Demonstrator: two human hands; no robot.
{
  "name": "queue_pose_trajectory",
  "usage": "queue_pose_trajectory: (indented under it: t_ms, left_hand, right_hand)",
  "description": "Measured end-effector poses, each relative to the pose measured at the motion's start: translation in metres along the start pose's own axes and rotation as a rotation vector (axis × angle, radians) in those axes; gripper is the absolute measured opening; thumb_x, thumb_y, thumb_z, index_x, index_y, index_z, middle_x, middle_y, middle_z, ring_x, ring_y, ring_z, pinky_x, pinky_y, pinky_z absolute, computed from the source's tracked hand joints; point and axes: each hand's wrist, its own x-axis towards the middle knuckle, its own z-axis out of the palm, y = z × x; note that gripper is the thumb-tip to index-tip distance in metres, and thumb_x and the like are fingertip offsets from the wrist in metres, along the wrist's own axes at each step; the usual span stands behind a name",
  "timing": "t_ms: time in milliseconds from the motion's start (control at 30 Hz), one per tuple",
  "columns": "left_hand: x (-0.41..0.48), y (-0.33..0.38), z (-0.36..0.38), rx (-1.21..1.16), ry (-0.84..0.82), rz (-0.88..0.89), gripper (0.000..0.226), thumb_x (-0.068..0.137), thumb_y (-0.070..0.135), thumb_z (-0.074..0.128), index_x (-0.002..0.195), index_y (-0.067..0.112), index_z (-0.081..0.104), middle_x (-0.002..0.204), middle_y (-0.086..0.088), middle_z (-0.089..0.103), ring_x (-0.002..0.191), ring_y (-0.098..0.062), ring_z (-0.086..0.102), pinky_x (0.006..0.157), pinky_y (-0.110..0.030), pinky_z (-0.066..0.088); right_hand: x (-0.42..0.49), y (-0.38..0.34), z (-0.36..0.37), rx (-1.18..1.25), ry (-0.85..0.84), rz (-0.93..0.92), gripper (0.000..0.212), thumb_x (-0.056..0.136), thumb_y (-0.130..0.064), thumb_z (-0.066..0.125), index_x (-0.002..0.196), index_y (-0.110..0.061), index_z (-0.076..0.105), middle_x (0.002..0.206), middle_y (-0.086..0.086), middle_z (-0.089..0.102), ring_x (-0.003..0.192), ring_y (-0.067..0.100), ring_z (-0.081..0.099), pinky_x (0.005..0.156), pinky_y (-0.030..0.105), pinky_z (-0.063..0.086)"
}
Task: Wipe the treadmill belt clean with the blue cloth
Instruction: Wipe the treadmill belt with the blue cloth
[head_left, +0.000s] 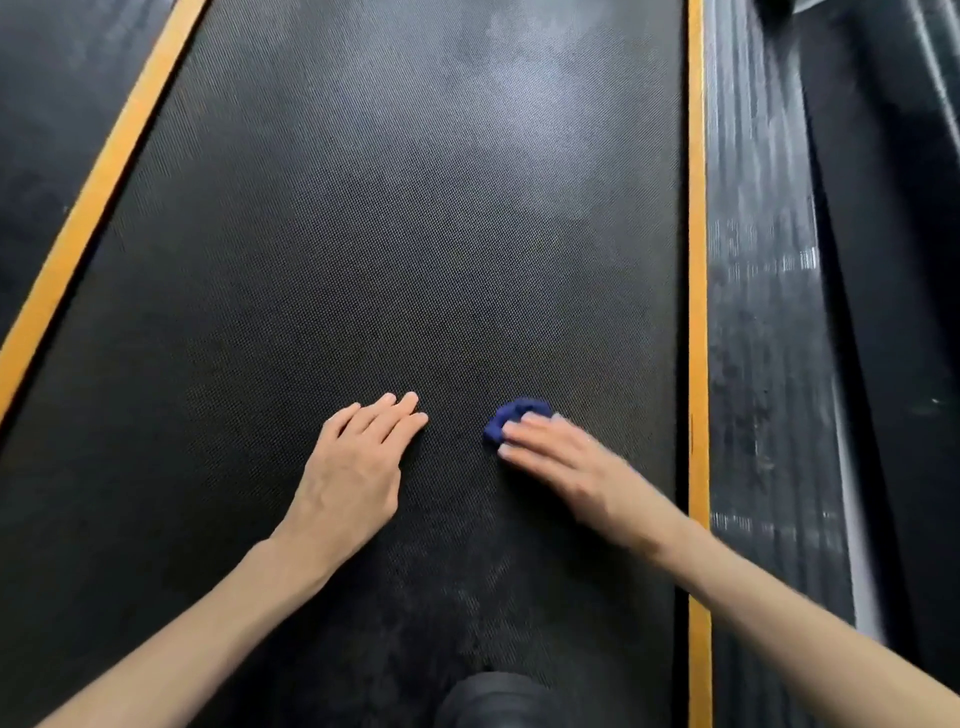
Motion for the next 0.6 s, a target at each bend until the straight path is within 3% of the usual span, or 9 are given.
queue_pose_trajectory:
  t_ms: [133,200,267,333,433,500,600]
  left_hand:
    - [-0.002,0.0,0.001,0.023,0.008,0.007,0.054,0.074,0.009,0.036,0.123,0.014,0.057,0.135,-0.003,0.053,0.123,-0.022,0.052,0.103,-0.037,0.029]
    - [-0.003,-0.001,0.003,0.038,0.001,0.002,0.057,0.073,0.007,0.034,0.125,0.014,0.055,0.137,-0.003,0.051,0.125,-0.022,0.049,0.105,-0.037,0.028]
    - [-0.003,-0.001,0.006,0.057,0.004,0.003,0.058,0.073,0.005,0.034,0.127,0.014,0.053,0.139,-0.003,0.049,0.127,-0.022,0.047,0.106,-0.037,0.028]
    - [-0.002,0.001,0.008,0.069,0.014,-0.002,0.056,0.074,0.006,0.033,0.126,0.014,0.053,0.139,-0.003,0.049,0.127,-0.022,0.047,0.106,-0.038,0.029]
    - [0.0,0.006,0.012,0.083,0.05,-0.028,0.051,0.072,0.001,0.046,0.122,0.013,0.055,0.135,-0.005,0.052,0.124,-0.024,0.05,0.104,-0.041,0.032]
    - [0.001,0.007,0.013,0.1,0.062,-0.029,0.048,0.074,0.004,0.041,0.118,0.012,0.057,0.132,-0.006,0.055,0.121,-0.025,0.052,0.102,-0.043,0.034]
    - [0.001,0.005,0.012,0.131,0.054,-0.012,0.047,0.076,0.009,0.034,0.117,0.011,0.058,0.132,-0.006,0.055,0.12,-0.025,0.053,0.1,-0.044,0.036]
  right_hand:
    - [0.043,0.091,-0.024,-0.004,0.237,0.464,0.041,0.09,-0.011,0.038,0.125,-0.002,0.056,0.134,0.018,0.051,0.127,0.034,0.044,0.112,0.035,0.026]
    - [0.074,0.13,-0.039,0.04,0.316,0.699,0.043,0.088,-0.014,0.039,0.126,0.0,0.054,0.136,0.021,0.048,0.129,0.036,0.042,0.112,0.031,0.022]
    - [0.095,0.152,-0.05,0.038,0.336,0.822,0.041,0.09,-0.008,0.044,0.13,0.001,0.051,0.141,0.02,0.042,0.133,0.033,0.037,0.112,0.026,0.017]
    - [0.097,0.148,-0.05,0.061,0.34,0.829,0.042,0.09,-0.001,0.045,0.132,0.002,0.049,0.144,0.021,0.038,0.135,0.032,0.034,0.114,0.028,0.015]
    - [0.056,0.093,-0.03,0.077,0.343,0.768,0.049,0.086,0.008,0.047,0.134,0.001,0.047,0.145,0.019,0.038,0.137,0.034,0.031,0.115,0.04,0.021]
    - [0.008,0.027,-0.003,0.071,0.302,0.723,0.064,0.076,0.018,0.05,0.137,0.0,0.043,0.147,0.016,0.036,0.137,0.035,0.03,0.113,0.05,0.024]
    - [-0.056,-0.059,0.031,0.041,0.17,0.67,0.096,0.056,0.026,0.063,0.142,-0.005,0.034,0.15,0.009,0.032,0.14,0.028,0.026,0.113,0.042,0.018]
